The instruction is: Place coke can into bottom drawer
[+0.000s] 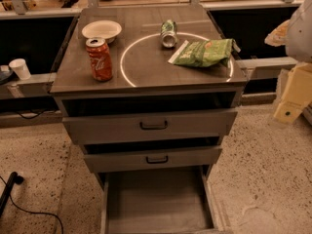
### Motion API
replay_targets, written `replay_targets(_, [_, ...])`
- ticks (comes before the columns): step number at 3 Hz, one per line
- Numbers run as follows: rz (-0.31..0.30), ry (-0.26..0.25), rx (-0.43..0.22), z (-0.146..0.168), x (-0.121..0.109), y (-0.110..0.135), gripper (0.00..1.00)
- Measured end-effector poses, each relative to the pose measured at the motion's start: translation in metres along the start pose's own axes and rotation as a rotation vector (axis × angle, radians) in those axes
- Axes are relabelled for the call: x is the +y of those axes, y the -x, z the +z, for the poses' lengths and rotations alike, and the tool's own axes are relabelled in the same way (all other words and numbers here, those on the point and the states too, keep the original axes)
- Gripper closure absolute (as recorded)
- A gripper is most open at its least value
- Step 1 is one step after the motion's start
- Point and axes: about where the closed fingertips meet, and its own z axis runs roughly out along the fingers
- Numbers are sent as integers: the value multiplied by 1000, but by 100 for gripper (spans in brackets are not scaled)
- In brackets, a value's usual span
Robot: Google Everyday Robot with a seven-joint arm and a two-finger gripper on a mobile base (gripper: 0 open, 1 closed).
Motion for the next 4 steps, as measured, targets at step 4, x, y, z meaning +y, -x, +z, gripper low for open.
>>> replay_targets(4, [-314,114,-135,114,-83,212,0])
